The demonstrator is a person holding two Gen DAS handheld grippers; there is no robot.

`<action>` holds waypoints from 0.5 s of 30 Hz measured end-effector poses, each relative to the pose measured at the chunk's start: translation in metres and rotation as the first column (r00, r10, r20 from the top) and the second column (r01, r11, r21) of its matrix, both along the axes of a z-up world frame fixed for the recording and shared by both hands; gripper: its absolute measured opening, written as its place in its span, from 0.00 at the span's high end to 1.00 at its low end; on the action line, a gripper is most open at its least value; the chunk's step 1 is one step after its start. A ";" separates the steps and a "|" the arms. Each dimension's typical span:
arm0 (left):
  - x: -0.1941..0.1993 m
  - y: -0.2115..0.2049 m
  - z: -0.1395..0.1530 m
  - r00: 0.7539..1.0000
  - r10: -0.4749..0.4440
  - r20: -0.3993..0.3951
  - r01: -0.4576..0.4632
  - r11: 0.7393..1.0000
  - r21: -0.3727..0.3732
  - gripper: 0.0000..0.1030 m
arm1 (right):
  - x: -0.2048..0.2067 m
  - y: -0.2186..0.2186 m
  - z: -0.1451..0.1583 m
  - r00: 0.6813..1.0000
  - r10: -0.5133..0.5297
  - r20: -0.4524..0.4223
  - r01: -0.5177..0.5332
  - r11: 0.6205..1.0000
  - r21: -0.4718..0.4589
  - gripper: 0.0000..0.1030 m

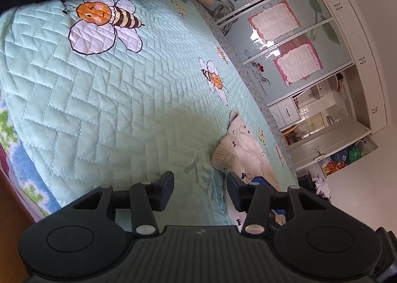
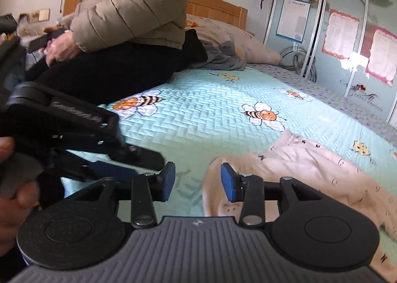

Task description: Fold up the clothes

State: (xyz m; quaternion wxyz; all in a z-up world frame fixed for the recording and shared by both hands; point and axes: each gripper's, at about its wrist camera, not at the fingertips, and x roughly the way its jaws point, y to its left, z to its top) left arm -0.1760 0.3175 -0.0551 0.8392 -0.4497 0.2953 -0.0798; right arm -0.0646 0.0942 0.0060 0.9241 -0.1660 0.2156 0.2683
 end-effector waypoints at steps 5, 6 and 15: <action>0.000 0.003 -0.001 1.000 0.002 -0.002 -0.002 1.000 -0.003 0.51 | 0.023 0.013 -0.020 0.998 -0.023 -0.056 0.019 0.997 -0.072 0.94; 0.000 0.003 -0.001 1.000 0.004 -0.003 -0.004 1.000 -0.002 0.51 | 0.022 0.017 -0.023 0.998 -0.016 -0.059 0.011 0.996 -0.084 0.97; 0.000 0.005 0.007 1.000 0.016 -0.017 -0.016 1.000 0.021 0.51 | -0.009 0.002 -0.015 0.999 0.036 -0.029 -0.037 0.999 -0.025 0.56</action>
